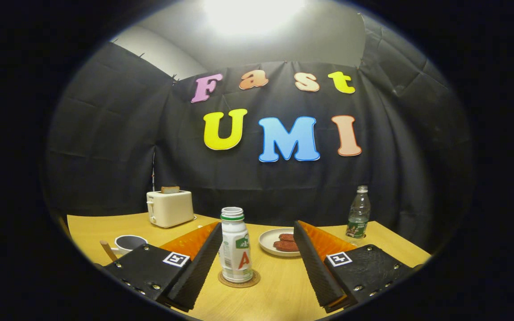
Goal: Take the bottle from table, then pour the juice into the cup, finally place the bottle on the coaster
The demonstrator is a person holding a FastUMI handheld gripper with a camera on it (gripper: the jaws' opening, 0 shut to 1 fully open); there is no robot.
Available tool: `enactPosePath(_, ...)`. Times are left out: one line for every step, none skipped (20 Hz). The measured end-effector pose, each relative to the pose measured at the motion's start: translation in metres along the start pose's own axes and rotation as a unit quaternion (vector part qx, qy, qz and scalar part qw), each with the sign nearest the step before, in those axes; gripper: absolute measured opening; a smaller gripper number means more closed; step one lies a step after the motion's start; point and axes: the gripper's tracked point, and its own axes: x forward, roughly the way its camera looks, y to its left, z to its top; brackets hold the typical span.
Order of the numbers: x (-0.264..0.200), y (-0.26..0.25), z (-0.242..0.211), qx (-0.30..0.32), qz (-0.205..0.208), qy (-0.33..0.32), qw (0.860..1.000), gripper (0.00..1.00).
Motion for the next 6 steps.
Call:
enactPosePath(-0.006,-0.010,0.003,-0.003,-0.008,-0.001,1.000,0.96)
enactPosePath(-0.011,-0.022,0.003,-0.007,-0.018,-0.002,1.000,0.96)
enactPosePath(-0.017,-0.034,0.004,-0.010,-0.027,-0.002,1.000,0.96)
enactPosePath(-0.023,-0.043,0.004,-0.013,-0.035,-0.002,0.999,0.96)
enactPosePath(-0.029,-0.054,0.003,-0.017,-0.044,-0.001,0.999,0.96)
enactPosePath(-0.034,-0.065,0.003,-0.022,-0.052,0.000,0.998,0.96)
